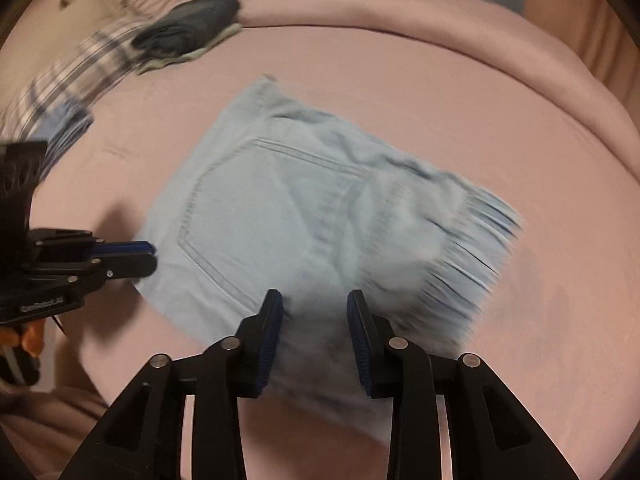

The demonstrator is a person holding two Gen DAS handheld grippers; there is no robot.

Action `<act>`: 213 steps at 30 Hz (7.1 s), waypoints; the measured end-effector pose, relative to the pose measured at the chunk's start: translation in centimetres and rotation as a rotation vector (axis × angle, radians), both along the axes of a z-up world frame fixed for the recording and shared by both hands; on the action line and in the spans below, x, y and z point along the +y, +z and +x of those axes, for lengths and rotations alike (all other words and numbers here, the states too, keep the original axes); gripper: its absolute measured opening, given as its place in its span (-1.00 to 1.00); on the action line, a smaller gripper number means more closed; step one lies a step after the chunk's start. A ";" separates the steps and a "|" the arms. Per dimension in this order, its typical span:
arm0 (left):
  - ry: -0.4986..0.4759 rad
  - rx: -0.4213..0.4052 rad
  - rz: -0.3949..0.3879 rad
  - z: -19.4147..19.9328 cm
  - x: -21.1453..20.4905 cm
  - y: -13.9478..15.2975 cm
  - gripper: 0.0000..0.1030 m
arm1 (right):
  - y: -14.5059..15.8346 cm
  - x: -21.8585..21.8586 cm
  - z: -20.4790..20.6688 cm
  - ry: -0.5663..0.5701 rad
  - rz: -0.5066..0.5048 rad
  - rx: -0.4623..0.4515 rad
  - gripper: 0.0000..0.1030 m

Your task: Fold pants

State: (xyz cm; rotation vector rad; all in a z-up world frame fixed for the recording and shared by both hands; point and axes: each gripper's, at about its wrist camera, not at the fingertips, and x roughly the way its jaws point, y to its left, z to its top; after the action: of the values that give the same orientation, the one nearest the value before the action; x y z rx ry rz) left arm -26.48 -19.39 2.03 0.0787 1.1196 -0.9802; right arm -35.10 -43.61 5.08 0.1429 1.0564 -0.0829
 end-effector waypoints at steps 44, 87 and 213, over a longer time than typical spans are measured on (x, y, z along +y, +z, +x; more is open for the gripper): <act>-0.022 -0.098 0.118 -0.5 -3.8 0.3 -0.82 | 3.1 -3.5 -4.7 -0.209 0.148 -0.291 0.05; 0.072 0.188 -0.048 7.8 -5.8 -0.3 0.10 | -4.5 -8.3 -2.8 -0.325 0.624 -0.168 0.43; 0.092 -0.140 0.037 13.6 -10.1 6.3 -0.41 | 3.8 -2.1 8.4 -0.147 0.157 -0.299 -0.09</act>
State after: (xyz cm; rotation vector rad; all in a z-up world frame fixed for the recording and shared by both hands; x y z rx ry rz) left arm -12.93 -29.49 8.31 0.1226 1.0038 -0.8588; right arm -26.71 -45.68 8.84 0.3641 0.7524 -0.1076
